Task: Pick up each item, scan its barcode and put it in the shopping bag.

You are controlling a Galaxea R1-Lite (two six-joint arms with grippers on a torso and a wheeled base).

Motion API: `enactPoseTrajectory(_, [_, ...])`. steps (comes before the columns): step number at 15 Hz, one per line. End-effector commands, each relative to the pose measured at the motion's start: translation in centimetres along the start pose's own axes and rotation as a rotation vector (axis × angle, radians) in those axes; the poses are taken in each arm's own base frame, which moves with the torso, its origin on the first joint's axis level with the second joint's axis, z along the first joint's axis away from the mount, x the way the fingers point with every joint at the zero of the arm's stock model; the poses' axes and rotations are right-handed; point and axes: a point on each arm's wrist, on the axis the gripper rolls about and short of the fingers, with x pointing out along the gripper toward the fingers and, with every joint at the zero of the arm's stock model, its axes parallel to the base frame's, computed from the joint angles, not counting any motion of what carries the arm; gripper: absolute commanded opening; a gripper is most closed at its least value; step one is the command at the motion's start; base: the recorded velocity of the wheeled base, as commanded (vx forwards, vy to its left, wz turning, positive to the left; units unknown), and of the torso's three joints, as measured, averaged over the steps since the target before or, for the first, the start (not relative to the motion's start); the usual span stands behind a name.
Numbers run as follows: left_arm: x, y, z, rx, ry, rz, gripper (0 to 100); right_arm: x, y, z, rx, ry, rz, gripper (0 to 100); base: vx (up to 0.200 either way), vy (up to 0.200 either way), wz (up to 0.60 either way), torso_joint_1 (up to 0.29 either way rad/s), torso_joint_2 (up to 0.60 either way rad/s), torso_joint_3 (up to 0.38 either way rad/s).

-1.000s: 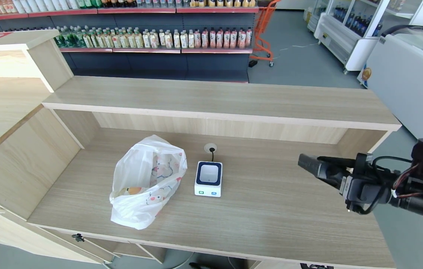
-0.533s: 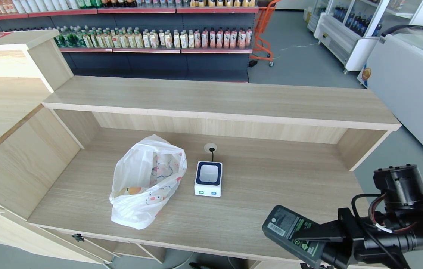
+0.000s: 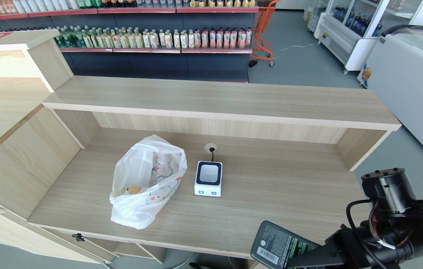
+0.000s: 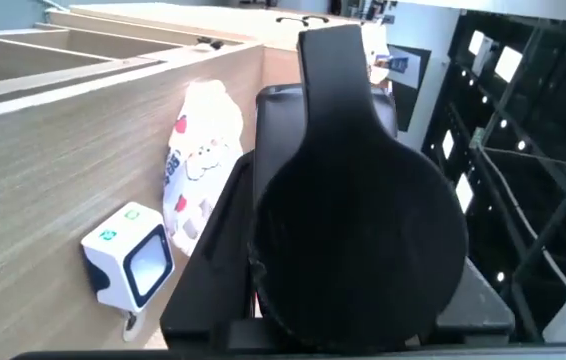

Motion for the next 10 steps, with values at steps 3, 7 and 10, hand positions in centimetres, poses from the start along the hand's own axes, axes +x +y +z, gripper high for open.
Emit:
enactPoseTrajectory(3, [-0.01,0.00,0.02,0.000,-0.001,0.000,100,0.45,-0.31,0.34,-0.035,-0.031,-0.027,0,0.000,0.000,0.00,0.000,0.00,0.000])
enactPoseTrajectory(7, [-0.01,0.00,0.02,0.000,-0.001,0.000,100,0.40,-0.49,0.19,-0.045,-0.028,-0.032,0,0.000,0.000,0.00,0.000,0.00,0.000])
enactPoseTrajectory(10, [0.01,0.00,-0.02,0.000,0.001,0.000,100,0.55,-1.22,-0.63,-0.112,-0.015,-0.071,0,0.000,0.000,0.00,0.000,0.00,0.000])
